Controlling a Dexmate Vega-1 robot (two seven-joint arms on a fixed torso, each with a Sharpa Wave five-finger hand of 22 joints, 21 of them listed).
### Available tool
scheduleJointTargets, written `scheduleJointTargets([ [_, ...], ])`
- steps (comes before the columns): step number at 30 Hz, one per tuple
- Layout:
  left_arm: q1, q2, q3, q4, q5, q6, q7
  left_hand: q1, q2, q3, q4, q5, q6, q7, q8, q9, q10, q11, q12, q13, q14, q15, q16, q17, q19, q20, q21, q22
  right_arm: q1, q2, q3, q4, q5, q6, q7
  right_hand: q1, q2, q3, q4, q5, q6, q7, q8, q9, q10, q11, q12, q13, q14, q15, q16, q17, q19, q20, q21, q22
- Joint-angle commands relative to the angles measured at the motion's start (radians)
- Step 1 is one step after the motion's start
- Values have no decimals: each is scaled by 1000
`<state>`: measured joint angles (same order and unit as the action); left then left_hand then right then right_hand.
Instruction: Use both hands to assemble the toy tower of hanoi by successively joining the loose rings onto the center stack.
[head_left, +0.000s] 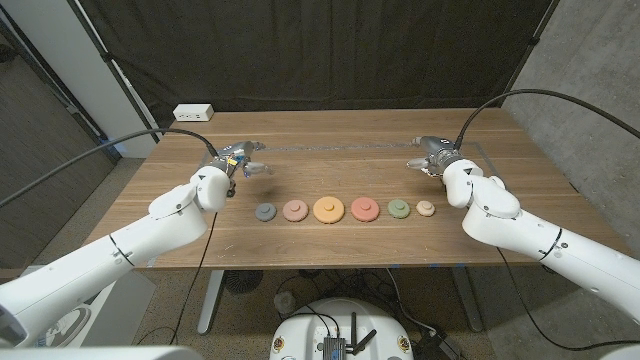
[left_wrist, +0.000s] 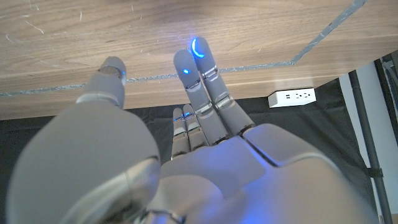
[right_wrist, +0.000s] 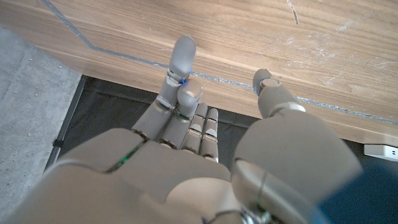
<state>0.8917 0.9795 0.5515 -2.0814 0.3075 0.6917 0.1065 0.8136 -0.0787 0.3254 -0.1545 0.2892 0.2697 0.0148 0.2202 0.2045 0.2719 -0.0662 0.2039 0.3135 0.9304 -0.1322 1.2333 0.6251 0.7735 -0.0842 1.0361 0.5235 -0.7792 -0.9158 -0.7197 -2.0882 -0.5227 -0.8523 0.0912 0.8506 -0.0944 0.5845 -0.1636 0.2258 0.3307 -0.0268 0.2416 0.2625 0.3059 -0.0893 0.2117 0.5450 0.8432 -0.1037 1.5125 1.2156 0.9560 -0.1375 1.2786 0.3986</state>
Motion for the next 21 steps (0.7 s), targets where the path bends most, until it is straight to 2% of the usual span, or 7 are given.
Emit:
scheduleJointTargets([
  [1,14,21,-5,-24,-31,30,-3,1,11,-5,-1,7,20,2,5,3,25,-1,13,1,6,-86,12,5,13,-110,9,-1,27,-18,-23,-13,25,-15,31,-1,10,0,3,7,8,0,3,5,10,-3,4,4,-1,-109,7,6,5,-77,10,1],
  [6,11,34,5,-32,-28,44,-11,5,14,-5,-2,9,22,-1,5,2,28,-3,13,0,8,-87,15,4,16,-116,13,-3,22,-23,-26,-14,32,-14,24,-1,12,-1,3,8,5,0,2,5,12,-4,5,6,2,-109,11,9,5,-77,12,-1],
  [14,18,40,2,-33,-47,41,-7,13,19,-4,-6,12,24,1,4,2,28,1,10,-1,10,-87,20,3,11,-111,17,-6,1,-43,-20,-38,42,-16,13,0,12,-3,2,9,3,-1,1,4,17,-4,6,7,3,-109,15,11,3,-78,13,-4],
  [21,35,40,-11,-25,-70,15,17,22,22,-2,-9,15,26,0,4,2,31,0,11,-1,5,-87,19,-3,10,-107,21,-8,-19,-61,-20,-69,41,-29,9,1,13,-4,1,10,13,-13,5,4,29,-15,10,9,4,-109,19,13,4,-78,18,-8],
])
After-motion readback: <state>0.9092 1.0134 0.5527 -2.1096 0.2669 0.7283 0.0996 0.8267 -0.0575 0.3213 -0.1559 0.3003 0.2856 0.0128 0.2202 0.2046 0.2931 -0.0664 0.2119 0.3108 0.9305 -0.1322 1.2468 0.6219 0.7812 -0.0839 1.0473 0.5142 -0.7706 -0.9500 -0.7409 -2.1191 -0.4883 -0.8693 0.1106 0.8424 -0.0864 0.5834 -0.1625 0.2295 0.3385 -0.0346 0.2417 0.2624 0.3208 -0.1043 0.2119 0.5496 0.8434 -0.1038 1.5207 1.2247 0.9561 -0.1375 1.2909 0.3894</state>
